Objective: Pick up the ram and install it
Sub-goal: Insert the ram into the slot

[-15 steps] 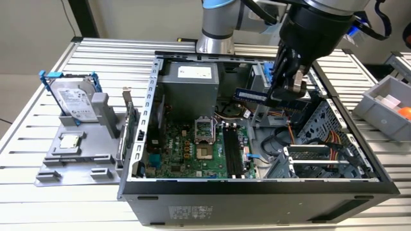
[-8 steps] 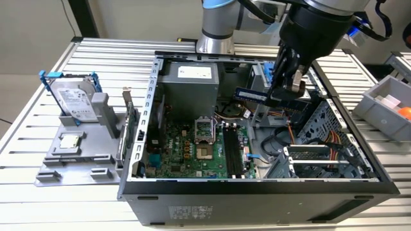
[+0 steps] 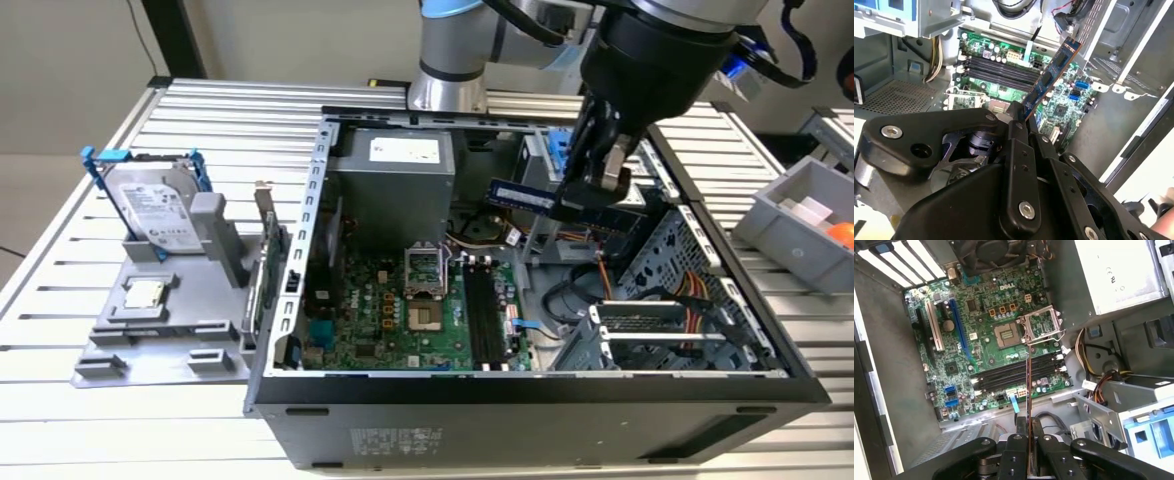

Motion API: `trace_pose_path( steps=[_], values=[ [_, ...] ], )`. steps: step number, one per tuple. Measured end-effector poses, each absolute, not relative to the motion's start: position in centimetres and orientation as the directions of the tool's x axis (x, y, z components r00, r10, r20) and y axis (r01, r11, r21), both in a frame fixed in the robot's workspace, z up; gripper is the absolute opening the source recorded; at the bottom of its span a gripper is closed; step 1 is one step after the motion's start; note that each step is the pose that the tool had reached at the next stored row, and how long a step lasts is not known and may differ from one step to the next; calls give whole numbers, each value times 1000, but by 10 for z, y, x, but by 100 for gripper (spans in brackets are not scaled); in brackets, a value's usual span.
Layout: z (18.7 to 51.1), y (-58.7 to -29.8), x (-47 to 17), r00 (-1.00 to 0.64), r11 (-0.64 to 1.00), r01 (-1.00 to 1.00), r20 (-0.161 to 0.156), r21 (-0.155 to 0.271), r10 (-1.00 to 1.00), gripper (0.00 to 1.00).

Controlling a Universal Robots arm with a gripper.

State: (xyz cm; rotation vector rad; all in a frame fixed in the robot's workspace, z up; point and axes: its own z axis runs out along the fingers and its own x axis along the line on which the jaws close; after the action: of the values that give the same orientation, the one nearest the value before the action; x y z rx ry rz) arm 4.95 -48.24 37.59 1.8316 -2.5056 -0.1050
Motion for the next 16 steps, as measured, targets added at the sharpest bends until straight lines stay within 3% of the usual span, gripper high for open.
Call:
trace_pose_path(
  steps=[16],
  values=[
    [376,-482,49,-452,450,-890,-11,76,-892,0]
  ],
)
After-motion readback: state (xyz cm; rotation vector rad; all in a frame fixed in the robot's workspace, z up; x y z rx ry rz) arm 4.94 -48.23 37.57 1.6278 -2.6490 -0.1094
